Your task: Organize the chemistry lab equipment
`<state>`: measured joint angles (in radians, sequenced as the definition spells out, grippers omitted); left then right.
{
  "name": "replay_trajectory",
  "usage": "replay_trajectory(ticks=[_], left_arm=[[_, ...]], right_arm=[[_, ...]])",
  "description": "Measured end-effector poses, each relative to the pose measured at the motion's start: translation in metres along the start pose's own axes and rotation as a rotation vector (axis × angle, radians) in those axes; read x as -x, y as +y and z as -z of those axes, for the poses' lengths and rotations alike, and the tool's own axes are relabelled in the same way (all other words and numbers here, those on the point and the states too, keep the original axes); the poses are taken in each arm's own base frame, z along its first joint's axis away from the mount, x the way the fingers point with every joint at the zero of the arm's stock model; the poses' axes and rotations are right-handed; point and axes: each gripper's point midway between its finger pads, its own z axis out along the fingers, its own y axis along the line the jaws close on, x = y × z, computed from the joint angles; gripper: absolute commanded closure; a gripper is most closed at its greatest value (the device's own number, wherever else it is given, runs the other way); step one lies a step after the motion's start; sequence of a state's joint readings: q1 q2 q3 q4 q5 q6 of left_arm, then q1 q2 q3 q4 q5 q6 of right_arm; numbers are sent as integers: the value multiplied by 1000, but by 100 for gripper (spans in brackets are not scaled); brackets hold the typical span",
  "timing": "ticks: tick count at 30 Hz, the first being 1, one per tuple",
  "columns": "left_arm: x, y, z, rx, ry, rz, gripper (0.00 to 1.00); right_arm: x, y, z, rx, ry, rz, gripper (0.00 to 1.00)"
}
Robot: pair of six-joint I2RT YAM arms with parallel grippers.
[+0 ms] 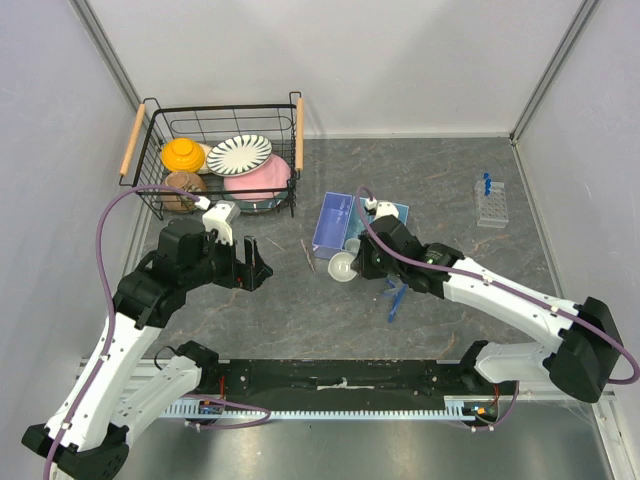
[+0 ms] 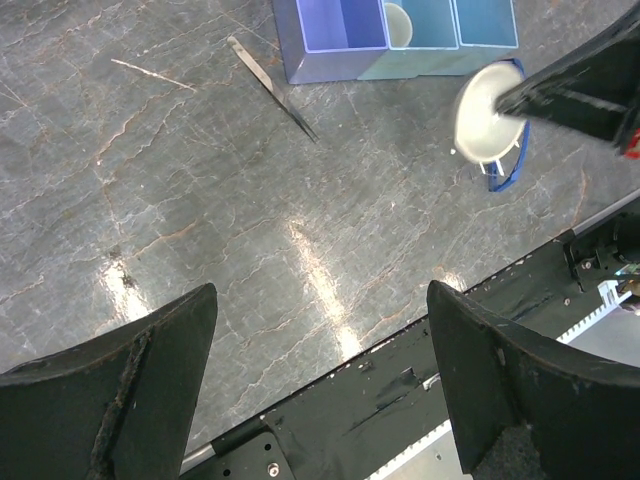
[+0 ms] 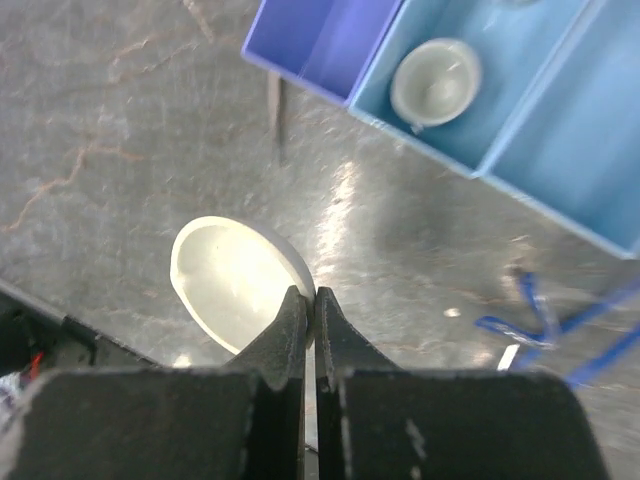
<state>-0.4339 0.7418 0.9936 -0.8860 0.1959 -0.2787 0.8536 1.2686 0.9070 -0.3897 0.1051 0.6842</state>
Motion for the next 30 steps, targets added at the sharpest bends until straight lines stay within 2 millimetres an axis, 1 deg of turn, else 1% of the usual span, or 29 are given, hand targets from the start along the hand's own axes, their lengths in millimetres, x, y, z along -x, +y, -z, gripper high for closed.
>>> replay_trajectory(ticks=[3, 5, 6, 10, 15, 16, 19, 23, 27, 30], left_arm=[[0, -1, -1, -8, 3, 0, 8], [0, -3, 0, -16, 5, 0, 8], [0, -3, 0, -17, 4, 0, 8], [0, -4, 0, -20, 4, 0, 8], [0, -4, 1, -23, -1, -2, 8], [0, -4, 1, -23, -1, -2, 8], [0, -5, 2, -25, -1, -2, 8], [0, -5, 2, -27, -2, -2, 8], [0, -6, 3, -32, -6, -4, 8], [1, -8, 4, -45, -11, -5, 8]], right_arm=[[27, -15, 19, -108, -75, 48, 100], [37, -31, 26, -194, -97, 74, 100], [42, -45, 32, -259, -106, 87, 100], [63, -87, 51, -439, -126, 106, 100], [96, -132, 73, -601, -162, 83, 100], [98, -137, 74, -618, -162, 82, 100], [102, -149, 70, -653, -143, 87, 100], [98, -161, 49, -664, -76, 101, 100], [90, -164, 25, -655, 2, 133, 100], [91, -162, 13, -637, 33, 158, 100]])
